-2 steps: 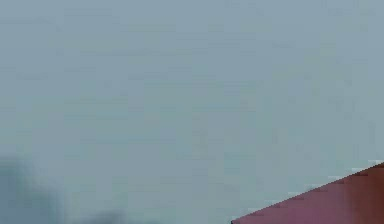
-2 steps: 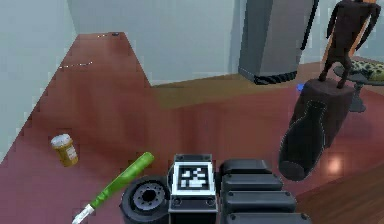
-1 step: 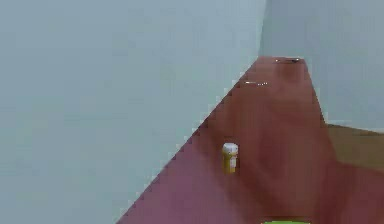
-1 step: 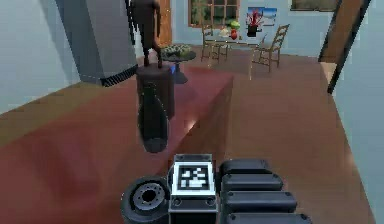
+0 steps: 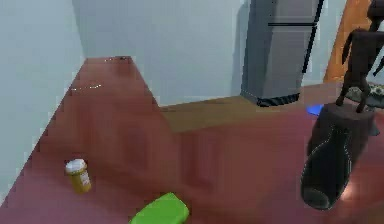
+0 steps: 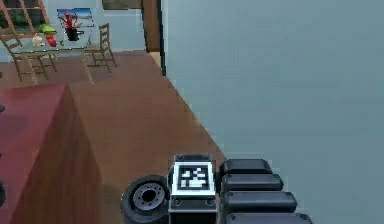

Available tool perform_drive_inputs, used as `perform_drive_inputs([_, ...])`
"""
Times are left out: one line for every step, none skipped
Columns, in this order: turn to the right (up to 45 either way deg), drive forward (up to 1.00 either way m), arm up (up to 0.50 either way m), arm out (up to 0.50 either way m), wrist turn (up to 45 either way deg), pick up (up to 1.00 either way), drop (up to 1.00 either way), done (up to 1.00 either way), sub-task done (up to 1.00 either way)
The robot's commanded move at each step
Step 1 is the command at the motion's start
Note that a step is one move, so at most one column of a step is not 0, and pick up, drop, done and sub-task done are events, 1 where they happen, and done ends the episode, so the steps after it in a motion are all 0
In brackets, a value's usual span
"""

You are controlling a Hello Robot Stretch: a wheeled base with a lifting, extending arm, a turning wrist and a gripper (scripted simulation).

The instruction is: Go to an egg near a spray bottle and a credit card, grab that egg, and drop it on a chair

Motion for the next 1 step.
perform_drive_inputs([45.0, 0.00, 0.00, 0.00, 0.0, 0.00, 0.00, 0.00, 0.00])
